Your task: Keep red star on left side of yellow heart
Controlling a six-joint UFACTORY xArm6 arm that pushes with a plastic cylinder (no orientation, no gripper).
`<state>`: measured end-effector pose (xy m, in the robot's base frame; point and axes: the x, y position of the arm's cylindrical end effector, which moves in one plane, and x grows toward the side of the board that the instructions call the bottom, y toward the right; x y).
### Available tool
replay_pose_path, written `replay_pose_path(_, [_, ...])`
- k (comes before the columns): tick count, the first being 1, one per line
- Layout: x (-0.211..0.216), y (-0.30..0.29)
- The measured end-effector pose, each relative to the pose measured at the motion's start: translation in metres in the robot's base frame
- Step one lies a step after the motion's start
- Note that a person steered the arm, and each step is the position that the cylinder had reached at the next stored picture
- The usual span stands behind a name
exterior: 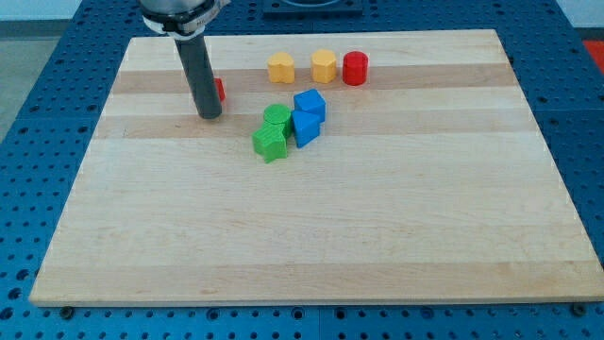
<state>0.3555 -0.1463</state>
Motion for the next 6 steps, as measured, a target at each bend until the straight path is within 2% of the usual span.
replay_pose_path(2, [-0.027, -0.001])
replay_pose_path(3, [-0.018, -0.055])
replay_pose_path(4, [-0.033, -0.081])
replay_pose_path(6, [-0.049, -0.027])
